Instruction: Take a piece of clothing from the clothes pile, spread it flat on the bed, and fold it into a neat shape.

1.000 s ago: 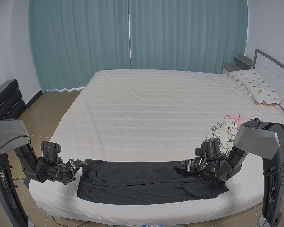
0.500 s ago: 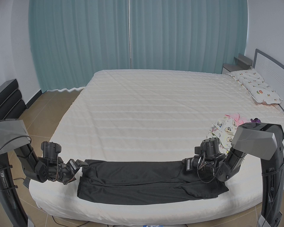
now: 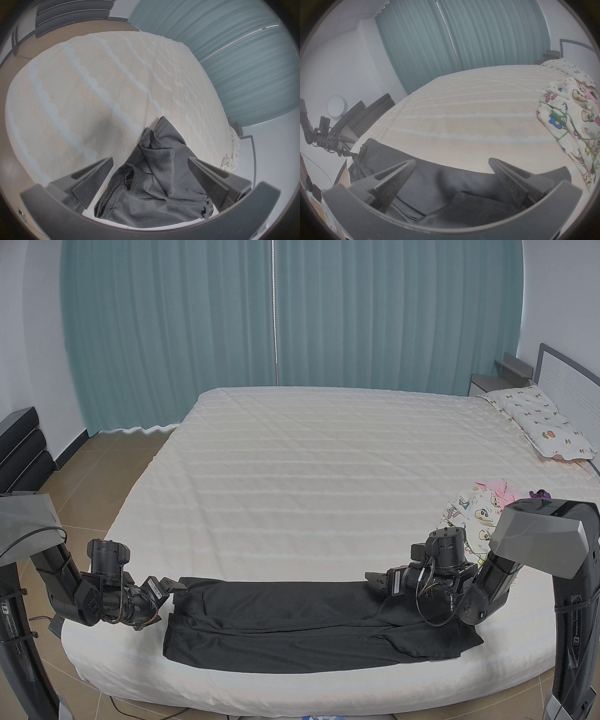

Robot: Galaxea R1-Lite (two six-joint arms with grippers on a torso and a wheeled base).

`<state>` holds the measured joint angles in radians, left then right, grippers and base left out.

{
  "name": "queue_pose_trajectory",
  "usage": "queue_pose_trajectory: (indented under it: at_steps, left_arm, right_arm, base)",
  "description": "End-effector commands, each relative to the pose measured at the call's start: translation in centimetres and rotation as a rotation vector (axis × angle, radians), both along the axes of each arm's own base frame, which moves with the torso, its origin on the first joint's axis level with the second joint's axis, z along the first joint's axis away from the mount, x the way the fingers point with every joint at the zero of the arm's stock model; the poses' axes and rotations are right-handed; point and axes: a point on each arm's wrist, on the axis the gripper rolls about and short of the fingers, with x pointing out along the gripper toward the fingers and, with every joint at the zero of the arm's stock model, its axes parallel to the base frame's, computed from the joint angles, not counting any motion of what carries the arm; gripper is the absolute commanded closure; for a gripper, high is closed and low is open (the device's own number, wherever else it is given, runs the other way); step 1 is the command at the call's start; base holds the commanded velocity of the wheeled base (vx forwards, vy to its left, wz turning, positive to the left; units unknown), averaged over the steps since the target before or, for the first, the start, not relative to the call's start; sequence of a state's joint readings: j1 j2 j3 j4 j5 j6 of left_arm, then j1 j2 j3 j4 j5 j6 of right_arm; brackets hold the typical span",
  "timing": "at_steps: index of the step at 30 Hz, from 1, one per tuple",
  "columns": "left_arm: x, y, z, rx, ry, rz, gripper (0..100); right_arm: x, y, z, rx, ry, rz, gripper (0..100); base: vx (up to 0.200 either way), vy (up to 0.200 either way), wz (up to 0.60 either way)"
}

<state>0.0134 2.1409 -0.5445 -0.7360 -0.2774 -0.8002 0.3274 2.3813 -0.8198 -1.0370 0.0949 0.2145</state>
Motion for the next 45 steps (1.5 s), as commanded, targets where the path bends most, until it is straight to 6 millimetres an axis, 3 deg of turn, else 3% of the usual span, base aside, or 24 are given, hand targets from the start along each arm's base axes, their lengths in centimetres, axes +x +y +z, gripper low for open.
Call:
queue_pose_trajectory:
  at_steps: [1, 5, 10, 17, 18, 38, 45]
  left_arm:
    - [0.0, 0.0, -0.1, 0.001, 0.002, 0.002, 0]
    - [0.0, 0.0, -0.1, -0.001, 0.002, 0.001, 0]
    - [0.0, 0.0, -0.1, -0.001, 0.002, 0.002, 0]
    - [0.0, 0.0, 0.0, 0.001, 0.0, 0.002, 0]
    - [0.0, 0.0, 0.0, -0.001, 0.001, 0.002, 0]
    - [0.0, 0.0, 0.0, -0.001, 0.001, 0.004, 0]
    - [0.0, 0.0, 0.0, -0.001, 0.001, 0.004, 0]
  right_arm:
    - [-0.6, -2.0, 0.7, 0.001, 0.015, -0.036, 0]
    - [-1.8, -2.4, 0.1, -0.013, 0.05, -0.034, 0]
    - [-2.4, -1.4, -0.3, -0.012, 0.07, 0.014, 0]
    - [-2.0, -0.2, -2.1, -0.028, 0.1, 0.041, 0]
    - [-1.9, 0.0, -2.1, -0.027, 0.097, 0.045, 100]
    - [-0.6, 0.8, -0.7, 0.018, -0.032, 0.044, 100]
    - [-0.4, 2.1, -0.2, 0.022, -0.055, 0.073, 100]
  base:
    - [0.0, 0.0, 0.0]
    - [0.0, 0.0, 0.0]
    - [0.0, 0.0, 0.0]
    - [0.0, 0.0, 0.0]
    - [0.0, 0.0, 0.0]
    - [0.0, 0.0, 0.0]
    - [0.0, 0.0, 0.0]
